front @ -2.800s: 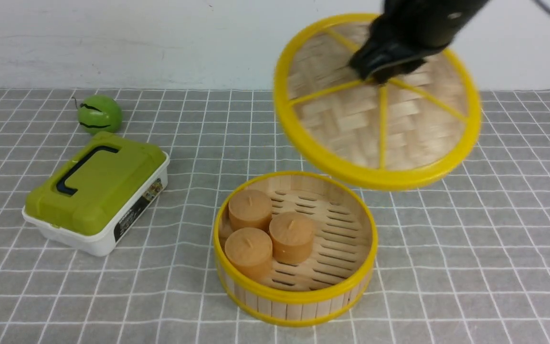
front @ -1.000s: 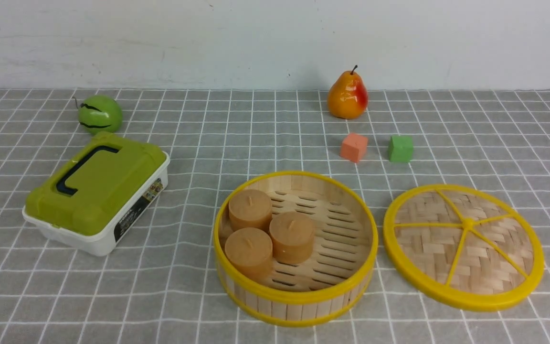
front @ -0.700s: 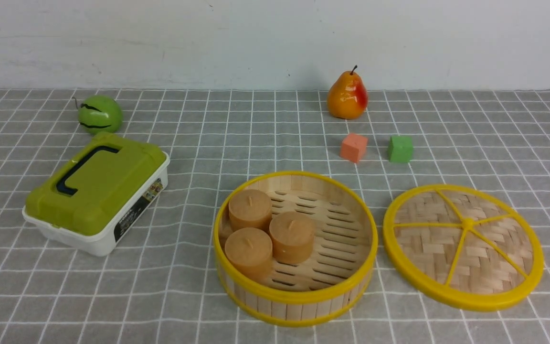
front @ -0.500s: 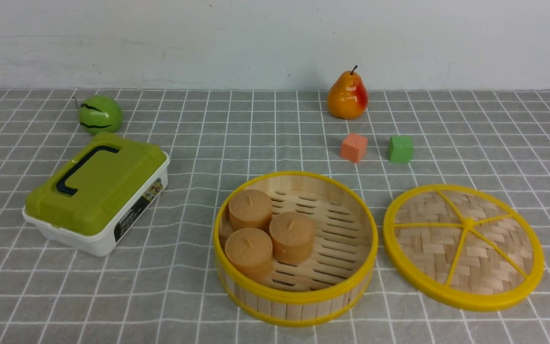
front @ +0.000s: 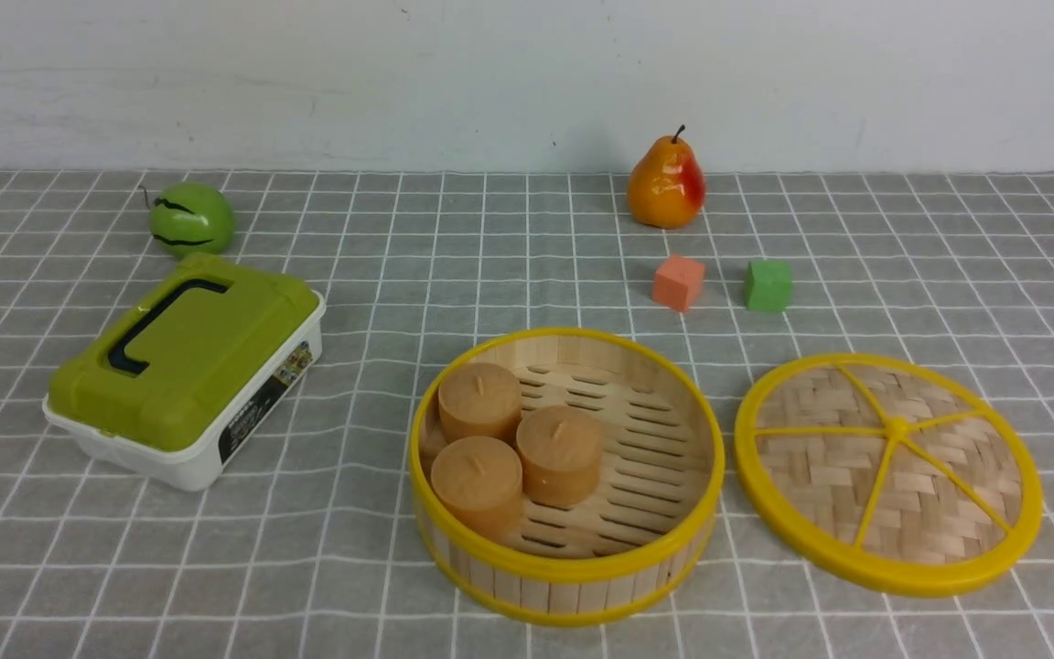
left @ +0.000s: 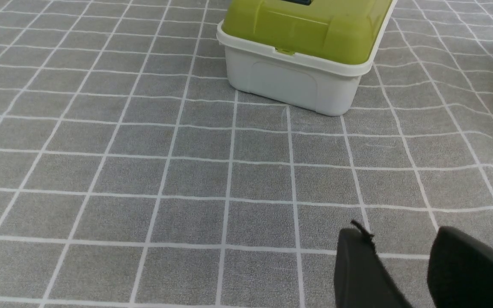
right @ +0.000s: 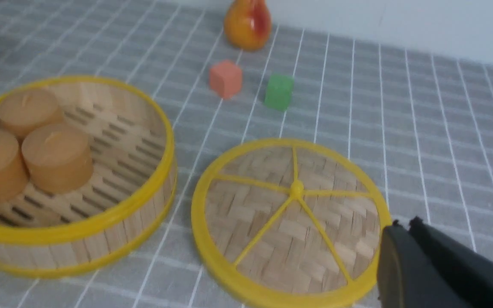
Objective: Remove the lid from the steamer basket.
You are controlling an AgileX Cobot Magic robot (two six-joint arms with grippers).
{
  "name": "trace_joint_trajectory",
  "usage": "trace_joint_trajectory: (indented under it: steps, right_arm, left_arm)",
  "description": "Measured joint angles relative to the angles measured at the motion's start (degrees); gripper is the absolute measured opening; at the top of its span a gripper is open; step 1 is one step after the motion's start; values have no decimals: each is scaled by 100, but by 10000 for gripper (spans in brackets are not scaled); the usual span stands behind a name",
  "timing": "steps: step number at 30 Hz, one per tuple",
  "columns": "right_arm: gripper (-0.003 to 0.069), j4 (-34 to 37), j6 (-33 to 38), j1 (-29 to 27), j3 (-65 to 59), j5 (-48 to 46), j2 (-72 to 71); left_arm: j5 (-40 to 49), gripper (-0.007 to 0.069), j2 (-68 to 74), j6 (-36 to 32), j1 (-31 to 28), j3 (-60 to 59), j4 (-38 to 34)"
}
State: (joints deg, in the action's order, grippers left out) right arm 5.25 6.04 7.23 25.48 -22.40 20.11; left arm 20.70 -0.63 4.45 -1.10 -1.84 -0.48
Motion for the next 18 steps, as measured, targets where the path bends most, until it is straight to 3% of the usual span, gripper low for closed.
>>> trace_joint_trajectory:
  steps: [4,7,12,18]
  right_arm:
    - [3,67,-52,-324,-1520,1749,-869]
    - [7,85,-435,-658,-2393,2284,-1435]
    - [14,-45,-1078,-963,-2696,1662,-2051]
    - [24,-142,-1153,-963,-2702,697,-2069]
  left_arm:
    - [0,239,0,0,0,0,0]
    - [0,239,0,0,0,0,0]
    - [0,239,0,0,0,0,0]
    - [0,239,0,0,0,0,0]
